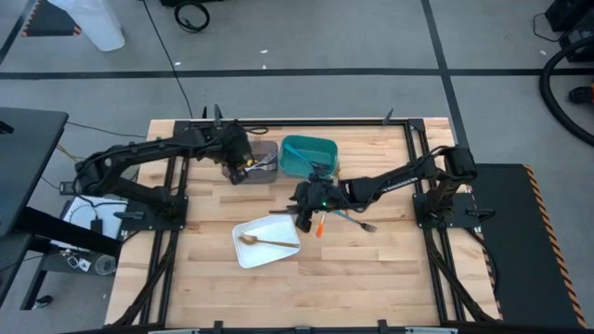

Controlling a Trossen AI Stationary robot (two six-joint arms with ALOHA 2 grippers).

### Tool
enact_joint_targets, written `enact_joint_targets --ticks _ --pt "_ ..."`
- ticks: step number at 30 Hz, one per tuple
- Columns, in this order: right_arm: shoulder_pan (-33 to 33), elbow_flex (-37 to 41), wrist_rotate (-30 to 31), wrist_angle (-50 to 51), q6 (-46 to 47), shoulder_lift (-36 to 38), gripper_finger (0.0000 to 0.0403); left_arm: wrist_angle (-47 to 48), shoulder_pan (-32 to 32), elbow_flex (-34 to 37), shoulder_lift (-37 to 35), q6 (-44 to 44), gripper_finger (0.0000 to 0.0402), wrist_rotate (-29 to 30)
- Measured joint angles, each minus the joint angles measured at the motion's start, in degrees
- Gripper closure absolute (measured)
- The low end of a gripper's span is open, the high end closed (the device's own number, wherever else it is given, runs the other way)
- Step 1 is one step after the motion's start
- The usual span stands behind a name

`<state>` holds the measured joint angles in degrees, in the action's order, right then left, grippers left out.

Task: Sort silverware by color (type)
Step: Put the orange fork into the black bin, then put the gold fork into the white bin

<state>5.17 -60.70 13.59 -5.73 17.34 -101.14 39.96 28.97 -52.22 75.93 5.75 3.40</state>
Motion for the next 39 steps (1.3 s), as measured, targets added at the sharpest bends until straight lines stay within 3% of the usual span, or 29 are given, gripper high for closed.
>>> enact_joint_targets --ticks 7,15,26,39 --pt "3.51 2.64 4.48 -2.19 3.0 -0.02 0.0265 5.46 0.11 -4.11 6.24 1.74 0.0387 1.07" --pt "5.02 4.89 5.47 -6.12 4.21 -0.02 0.0265 8.9 0.11 -6.31 12.63 3.95 0.0387 1.75" --pt "5.38 5.66 5.48 -6.67 5.49 -0.02 0.0265 8.83 0.92 -6.46 13.74 1.11 0.0375 1.84" --pt "5.66 5.66 6.29 -3.79 4.99 -0.02 0.0265 9.62 0.1 -9.86 13.1 1.12 0.0265 1.46"
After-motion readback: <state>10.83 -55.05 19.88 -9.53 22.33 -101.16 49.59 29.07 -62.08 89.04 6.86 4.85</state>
